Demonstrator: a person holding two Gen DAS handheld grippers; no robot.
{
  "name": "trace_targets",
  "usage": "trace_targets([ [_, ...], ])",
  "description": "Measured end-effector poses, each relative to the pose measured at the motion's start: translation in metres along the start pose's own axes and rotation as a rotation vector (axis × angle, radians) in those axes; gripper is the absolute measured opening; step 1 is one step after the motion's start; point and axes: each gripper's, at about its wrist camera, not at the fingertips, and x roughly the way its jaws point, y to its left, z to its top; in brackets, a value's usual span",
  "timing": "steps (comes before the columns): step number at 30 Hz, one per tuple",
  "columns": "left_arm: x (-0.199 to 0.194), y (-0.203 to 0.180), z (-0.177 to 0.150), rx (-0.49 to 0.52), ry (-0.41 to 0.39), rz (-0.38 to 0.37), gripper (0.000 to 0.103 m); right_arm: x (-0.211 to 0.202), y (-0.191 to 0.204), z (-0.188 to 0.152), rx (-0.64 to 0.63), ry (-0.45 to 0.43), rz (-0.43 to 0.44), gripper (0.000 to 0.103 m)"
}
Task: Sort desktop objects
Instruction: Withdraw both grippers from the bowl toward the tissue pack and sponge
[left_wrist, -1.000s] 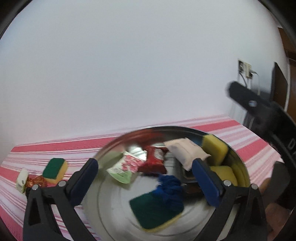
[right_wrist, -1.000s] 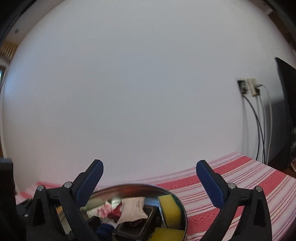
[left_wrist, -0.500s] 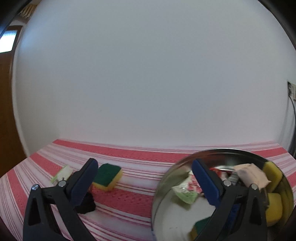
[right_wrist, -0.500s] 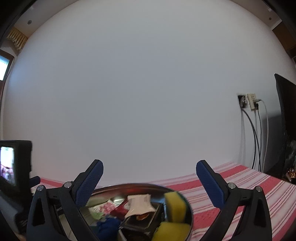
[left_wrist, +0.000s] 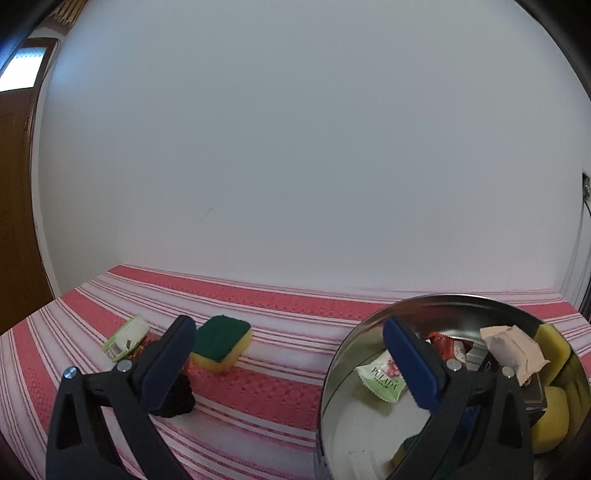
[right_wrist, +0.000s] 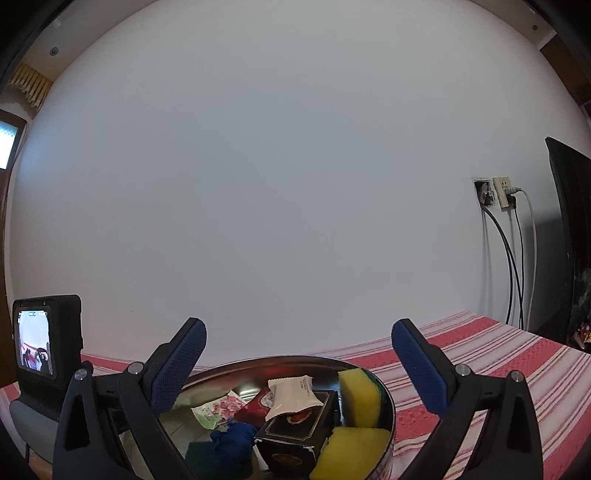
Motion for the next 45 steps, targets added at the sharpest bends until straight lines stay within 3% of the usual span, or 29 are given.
trace_targets([
  [10, -0.010, 0.012, -0.002, 0.000, 0.011, -0.061, 0.102, -0.017, 0.024, -0.003, -0.037, -0.029, 0.068, 0.102],
  [20, 0.001, 0.043, -0.003, -0.040, 0.071, -0.043, 0.102, -0.014, 0.048, -0.005, -0.014, 0.012, 0.133, 0.102],
  [26, 0.009, 0.066, -0.005, -0.067, 0.113, -0.009, 0.102, -0.014, 0.082, -0.011, -0.039, 0.049, 0.205, 0.102],
  [33, 0.015, 0.091, -0.003, -0.033, 0.105, 0.037, 0.102, -0.007, 0.111, -0.018, -0.046, 0.079, 0.281, 0.102],
  [37, 0.026, 0.114, 0.000, -0.005, 0.085, 0.127, 0.102, -0.004, 0.127, -0.023, -0.071, 0.111, 0.310, 0.102],
  [45, 0.054, 0.176, 0.004, -0.067, 0.128, 0.202, 0.102, 0.007, 0.158, -0.031, -0.060, 0.172, 0.365, 0.102],
])
